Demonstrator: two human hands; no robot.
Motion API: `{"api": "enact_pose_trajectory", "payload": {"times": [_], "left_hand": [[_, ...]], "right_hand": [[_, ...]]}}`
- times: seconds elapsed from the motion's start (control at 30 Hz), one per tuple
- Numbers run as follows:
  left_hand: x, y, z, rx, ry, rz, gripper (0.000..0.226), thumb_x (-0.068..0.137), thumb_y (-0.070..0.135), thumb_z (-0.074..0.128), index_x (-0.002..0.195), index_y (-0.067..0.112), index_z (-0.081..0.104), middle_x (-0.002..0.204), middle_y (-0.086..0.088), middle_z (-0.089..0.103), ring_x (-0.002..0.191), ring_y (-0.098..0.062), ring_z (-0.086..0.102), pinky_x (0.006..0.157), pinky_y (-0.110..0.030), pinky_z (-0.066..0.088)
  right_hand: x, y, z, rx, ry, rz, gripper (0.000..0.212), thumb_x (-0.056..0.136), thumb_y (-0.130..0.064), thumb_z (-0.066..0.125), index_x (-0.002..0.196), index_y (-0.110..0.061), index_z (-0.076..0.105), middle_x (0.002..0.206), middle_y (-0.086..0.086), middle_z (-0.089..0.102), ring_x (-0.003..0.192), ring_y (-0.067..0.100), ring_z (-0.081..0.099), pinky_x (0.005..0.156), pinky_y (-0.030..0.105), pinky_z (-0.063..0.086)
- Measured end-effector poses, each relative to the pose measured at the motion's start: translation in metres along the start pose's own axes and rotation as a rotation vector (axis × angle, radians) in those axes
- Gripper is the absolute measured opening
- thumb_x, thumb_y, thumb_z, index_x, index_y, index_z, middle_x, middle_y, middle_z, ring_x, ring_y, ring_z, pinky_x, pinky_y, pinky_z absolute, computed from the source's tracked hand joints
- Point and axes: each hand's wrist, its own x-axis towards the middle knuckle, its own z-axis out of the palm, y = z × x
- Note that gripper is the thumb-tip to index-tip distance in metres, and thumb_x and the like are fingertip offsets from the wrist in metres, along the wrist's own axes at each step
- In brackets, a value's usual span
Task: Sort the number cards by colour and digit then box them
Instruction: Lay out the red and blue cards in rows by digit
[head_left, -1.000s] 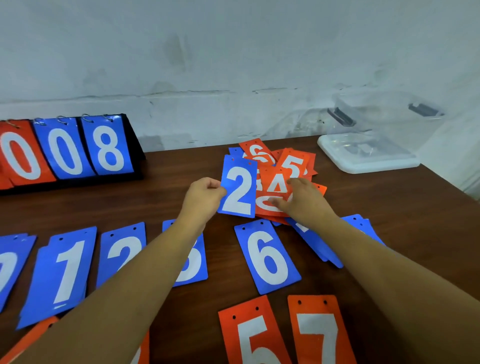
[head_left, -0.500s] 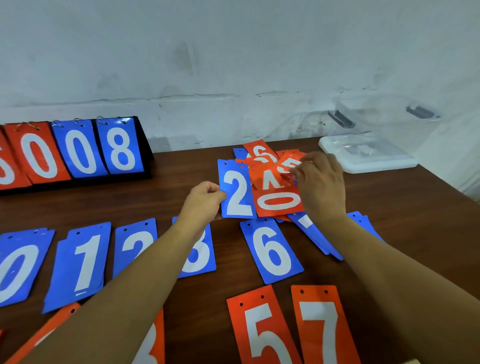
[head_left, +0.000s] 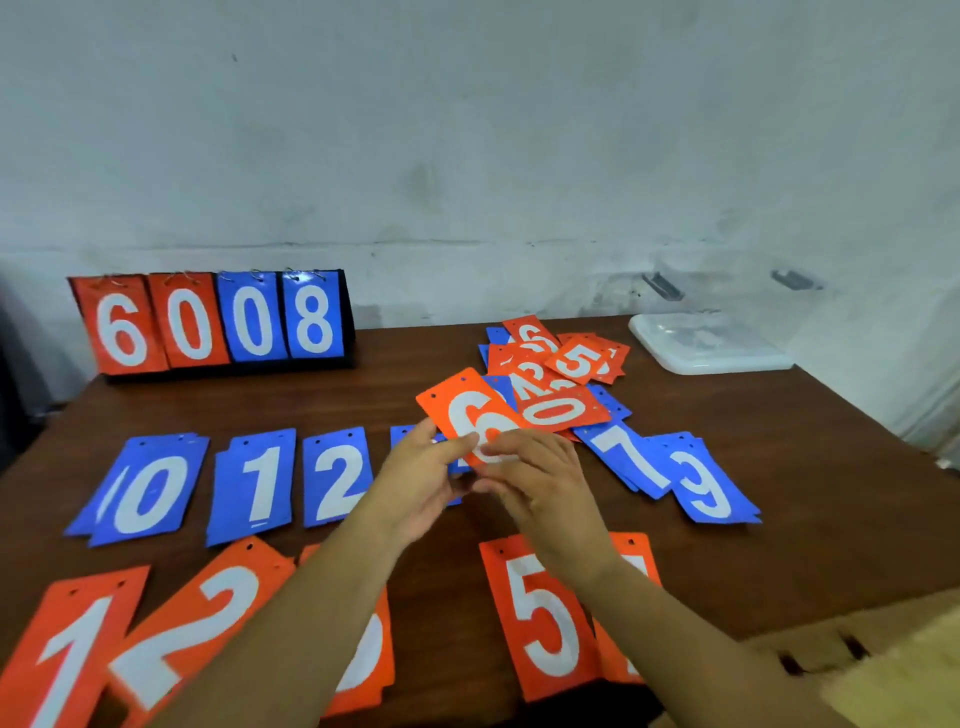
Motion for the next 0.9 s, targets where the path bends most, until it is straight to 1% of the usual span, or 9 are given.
{"api": "enact_pose_trajectory", "payload": {"times": [0.13, 0.2, 0.3, 0.4, 0.5, 0.57, 0.7, 0.77, 0.9], "left_hand": [[-0.029, 0.004, -0.016, 0.279, 0.084, 0.137, 0.037, 0.088, 0.008, 0.07, 0.121, 0.023, 0.061, 0.108, -0.003, 0.075, 0.097, -0.024, 0.073, 0.071, -0.039, 0.06], [-0.044, 0.008, -0.022, 0.44, 0.1, 0.181, 0.035, 0.084, 0.014, 0.077, 0.113, 0.026, 0.062, 0.104, 0.0, 0.076, 0.091, -0.019, 0.075, 0.074, -0.037, 0.061], [-0.066, 0.012, -0.025, 0.551, 0.062, 0.195, 0.037, 0.08, 0.02, 0.081, 0.111, 0.026, 0.061, 0.105, 0.002, 0.076, 0.093, -0.018, 0.074, 0.08, -0.042, 0.061], [-0.083, 0.013, -0.028, 0.628, 0.104, 0.204, 0.037, 0.08, 0.026, 0.081, 0.111, 0.029, 0.06, 0.107, 0.006, 0.074, 0.095, -0.016, 0.073, 0.081, -0.041, 0.061], [-0.096, 0.008, -0.033, 0.622, 0.138, 0.236, 0.027, 0.083, 0.032, 0.076, 0.105, 0.033, 0.06, 0.099, 0.014, 0.074, 0.088, -0.007, 0.073, 0.067, -0.025, 0.061], [-0.103, 0.003, -0.037, 0.599, 0.192, 0.229, 0.014, 0.088, 0.035, 0.071, 0.094, 0.038, 0.058, 0.085, 0.025, 0.072, 0.08, 0.003, 0.071, 0.058, -0.017, 0.056], [-0.103, 0.001, -0.059, 0.553, 0.402, 0.172, 0.006, 0.093, 0.033, 0.066, 0.092, 0.033, 0.059, 0.088, 0.013, 0.07, 0.073, 0.0, 0.072, 0.05, -0.018, 0.052], [-0.097, 0.009, -0.075, 0.641, 0.516, 0.168, 0.01, 0.095, 0.031, 0.063, 0.086, 0.03, 0.057, 0.085, 0.008, 0.067, 0.067, -0.01, 0.071, 0.045, -0.019, 0.05], [-0.072, 0.027, -0.109, 1.029, 0.683, 0.273, 0.034, 0.094, 0.019, 0.062, 0.066, 0.026, 0.043, 0.068, 0.009, 0.046, 0.061, -0.004, 0.044, 0.053, -0.02, 0.032]], "right_hand": [[-0.003, -0.031, -0.009, 0.116, 0.055, 0.228, 0.027, 0.088, -0.04, 0.065, 0.109, -0.024, 0.069, 0.124, -0.007, 0.056, 0.121, 0.011, 0.048, 0.099, 0.031, 0.04], [0.005, -0.039, -0.015, 0.209, 0.132, 0.51, 0.033, 0.087, -0.039, 0.069, 0.116, -0.028, 0.06, 0.119, -0.012, 0.052, 0.114, 0.006, 0.048, 0.091, 0.024, 0.042], [0.019, -0.045, -0.021, 0.452, -0.009, 0.855, 0.026, 0.089, -0.037, 0.067, 0.11, -0.03, 0.054, 0.097, -0.02, 0.054, 0.101, 0.006, 0.056, 0.07, 0.014, 0.041], [0.014, -0.049, -0.016, 0.502, -0.106, 0.899, 0.009, 0.093, -0.032, 0.063, 0.1, -0.029, 0.059, 0.091, -0.02, 0.058, 0.087, 0.002, 0.059, 0.061, 0.011, 0.041], [0.003, -0.056, -0.009, 0.559, -0.072, 0.973, 0.016, 0.093, -0.031, 0.063, 0.106, -0.021, 0.065, 0.099, -0.011, 0.066, 0.095, 0.009, 0.063, 0.075, 0.023, 0.054], [-0.005, -0.059, -0.006, 0.526, -0.041, 1.006, 0.012, 0.092, -0.03, 0.064, 0.102, -0.022, 0.063, 0.091, -0.013, 0.064, 0.089, 0.009, 0.063, 0.072, 0.023, 0.053], [-0.014, -0.058, -0.004, 0.512, 0.041, 1.093, 0.008, 0.093, -0.028, 0.064, 0.099, -0.024, 0.06, 0.092, -0.008, 0.065, 0.089, 0.012, 0.063, 0.081, 0.035, 0.057], [-0.015, -0.059, -0.005, 0.491, 0.015, 1.115, 0.014, 0.093, -0.029, 0.063, 0.105, -0.022, 0.062, 0.105, -0.002, 0.067, 0.098, 0.017, 0.064, 0.086, 0.038, 0.057], [-0.012, -0.059, -0.006, 0.478, -0.003, 1.115, 0.009, 0.093, -0.029, 0.063, 0.099, -0.025, 0.058, 0.103, -0.001, 0.063, 0.095, 0.016, 0.062, 0.078, 0.033, 0.055]]}}
